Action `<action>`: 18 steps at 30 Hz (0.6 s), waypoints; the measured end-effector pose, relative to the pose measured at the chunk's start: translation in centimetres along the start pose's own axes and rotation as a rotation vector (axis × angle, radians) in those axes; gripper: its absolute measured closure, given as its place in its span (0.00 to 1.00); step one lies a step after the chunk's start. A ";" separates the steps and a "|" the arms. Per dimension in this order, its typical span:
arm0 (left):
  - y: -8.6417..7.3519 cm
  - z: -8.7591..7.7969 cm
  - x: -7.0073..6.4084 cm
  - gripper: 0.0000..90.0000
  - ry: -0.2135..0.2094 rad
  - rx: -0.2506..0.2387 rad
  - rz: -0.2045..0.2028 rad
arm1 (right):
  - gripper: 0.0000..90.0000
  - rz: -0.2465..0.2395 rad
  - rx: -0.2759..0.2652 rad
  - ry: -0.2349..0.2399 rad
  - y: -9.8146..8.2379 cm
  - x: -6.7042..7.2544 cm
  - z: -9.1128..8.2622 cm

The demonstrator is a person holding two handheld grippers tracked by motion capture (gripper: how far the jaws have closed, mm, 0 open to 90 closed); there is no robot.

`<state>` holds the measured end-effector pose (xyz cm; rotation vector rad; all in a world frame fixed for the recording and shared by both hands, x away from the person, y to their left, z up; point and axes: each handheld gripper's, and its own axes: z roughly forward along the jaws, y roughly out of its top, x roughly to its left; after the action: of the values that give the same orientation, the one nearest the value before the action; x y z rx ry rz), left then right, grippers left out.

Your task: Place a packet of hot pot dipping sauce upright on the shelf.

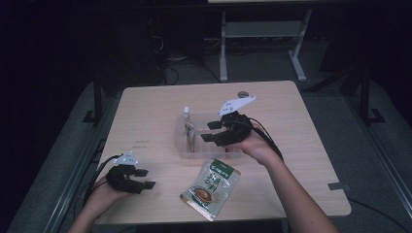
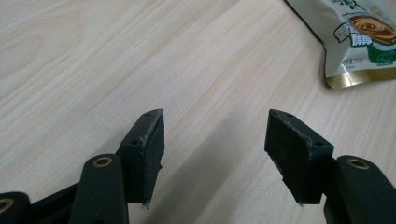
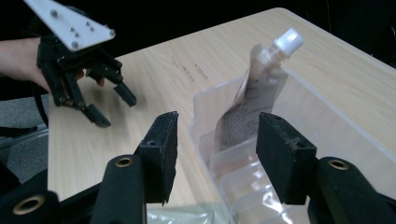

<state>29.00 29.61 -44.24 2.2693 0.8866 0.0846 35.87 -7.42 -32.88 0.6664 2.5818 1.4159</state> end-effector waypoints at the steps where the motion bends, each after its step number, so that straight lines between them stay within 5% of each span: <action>1: 0.0 0.0 0.0 0.42 0.000 -0.001 0.000 | 0.53 0.005 -0.006 0.002 -0.3 0.2 -0.2; 18: -0.1 -0.1 -0.3 0.42 0.001 0.003 -0.007 | 0.53 0.007 0.020 -0.002 -5.4 2.0 -2.5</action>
<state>28.65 29.53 -44.17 2.2689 0.8953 0.0819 31.62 -11.01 -35.72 0.6803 2.5976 1.3932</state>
